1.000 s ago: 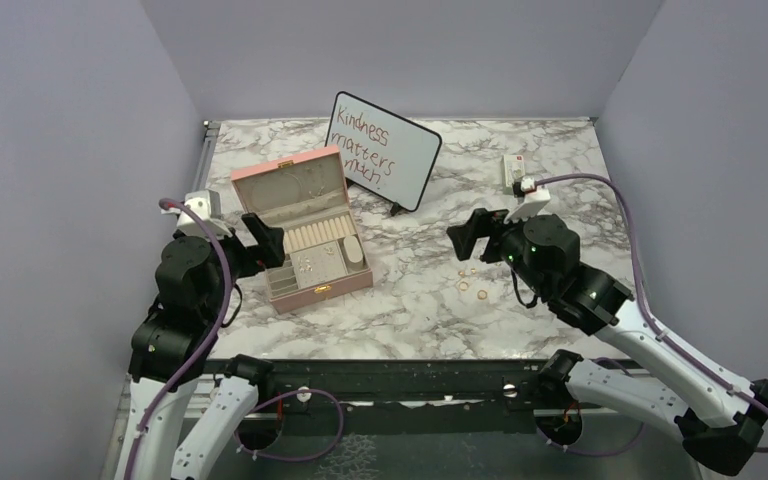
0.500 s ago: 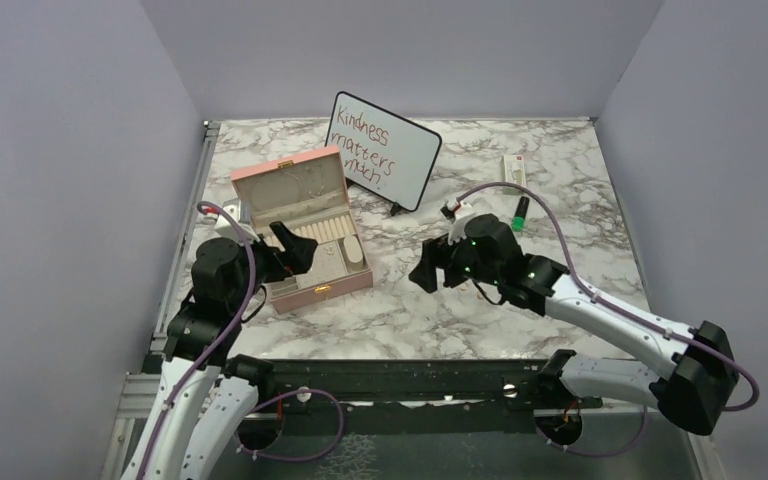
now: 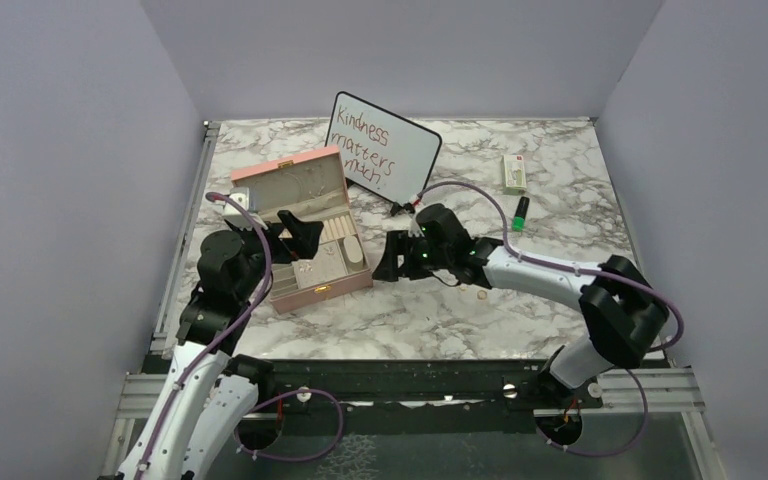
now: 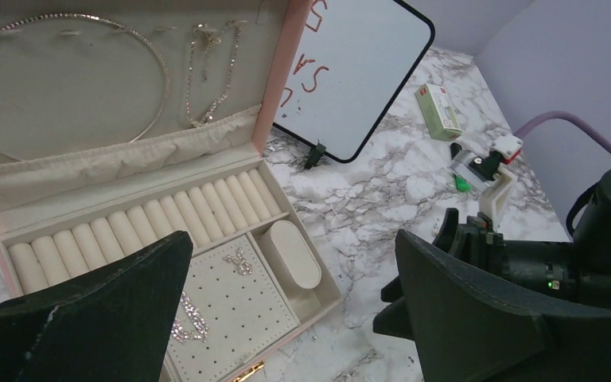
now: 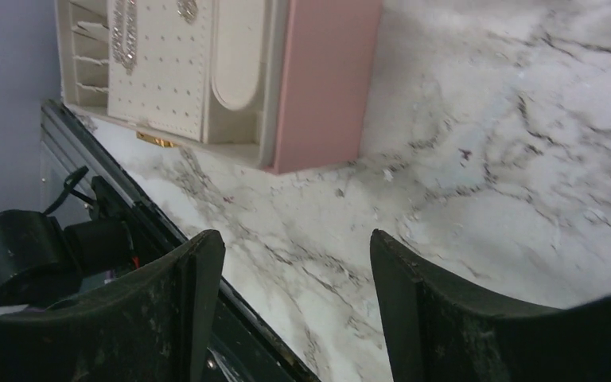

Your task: Organize the mixed jewelry

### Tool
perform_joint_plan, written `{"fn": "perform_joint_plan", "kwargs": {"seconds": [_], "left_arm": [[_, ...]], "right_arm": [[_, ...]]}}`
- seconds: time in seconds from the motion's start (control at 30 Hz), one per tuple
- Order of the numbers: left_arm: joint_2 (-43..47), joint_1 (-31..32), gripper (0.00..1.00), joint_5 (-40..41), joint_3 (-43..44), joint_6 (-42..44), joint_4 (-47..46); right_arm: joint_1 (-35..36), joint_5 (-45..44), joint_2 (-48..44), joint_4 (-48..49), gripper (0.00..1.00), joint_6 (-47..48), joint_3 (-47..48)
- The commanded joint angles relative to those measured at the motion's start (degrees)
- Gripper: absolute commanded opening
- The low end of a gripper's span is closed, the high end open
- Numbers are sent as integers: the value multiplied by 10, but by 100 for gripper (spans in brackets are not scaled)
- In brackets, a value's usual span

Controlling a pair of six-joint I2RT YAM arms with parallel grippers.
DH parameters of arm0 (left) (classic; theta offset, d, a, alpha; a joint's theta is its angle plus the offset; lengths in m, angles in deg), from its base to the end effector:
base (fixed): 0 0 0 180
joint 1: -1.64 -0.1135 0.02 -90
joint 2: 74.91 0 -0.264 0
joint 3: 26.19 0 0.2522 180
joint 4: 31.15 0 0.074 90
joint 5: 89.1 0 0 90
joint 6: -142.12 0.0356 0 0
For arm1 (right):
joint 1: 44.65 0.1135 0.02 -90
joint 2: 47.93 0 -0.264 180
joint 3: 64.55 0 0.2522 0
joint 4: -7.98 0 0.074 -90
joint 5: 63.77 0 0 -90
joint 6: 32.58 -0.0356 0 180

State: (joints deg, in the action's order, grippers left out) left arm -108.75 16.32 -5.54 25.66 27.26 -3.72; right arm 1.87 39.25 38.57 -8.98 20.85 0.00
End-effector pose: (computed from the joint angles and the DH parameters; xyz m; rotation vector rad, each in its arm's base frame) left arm 0.1426 -0.0415 0.3206 -0.0730 1.7711 -0.6014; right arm 0.2160 0.2394 0.2145 -0.3438 2.4164 0.9807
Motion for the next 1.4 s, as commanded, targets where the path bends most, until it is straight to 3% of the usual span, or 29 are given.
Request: {"fn": "perform_joint_plan", "kwargs": {"seconds": [0.0, 0.13, 0.3, 0.6, 0.87, 1.23, 1.37], "left_arm": [[-8, -3, 99, -12, -15, 11, -69], [-23, -3, 99, -12, -18, 17, -74], [-32, -3, 99, -10, -15, 21, -76], [-37, -3, 99, -6, -20, 18, -80], [-41, -3, 99, -3, -17, 17, -75], [-59, -3, 99, -6, -5, 0, -45], [-64, -3, 99, 71, 24, -83, 68]], "right_arm": [[14, 26, 54, 65, 71, -36, 63], [14, -1, 88, 63, 63, -47, 95], [14, -34, 114, 33, 44, -45, 116], [14, -17, 146, 5, 34, -18, 124], [14, -111, 167, -97, 16, -25, 167], [13, -283, 115, -194, 13, -41, 137], [10, -299, 90, -200, 12, -58, 106]]}}
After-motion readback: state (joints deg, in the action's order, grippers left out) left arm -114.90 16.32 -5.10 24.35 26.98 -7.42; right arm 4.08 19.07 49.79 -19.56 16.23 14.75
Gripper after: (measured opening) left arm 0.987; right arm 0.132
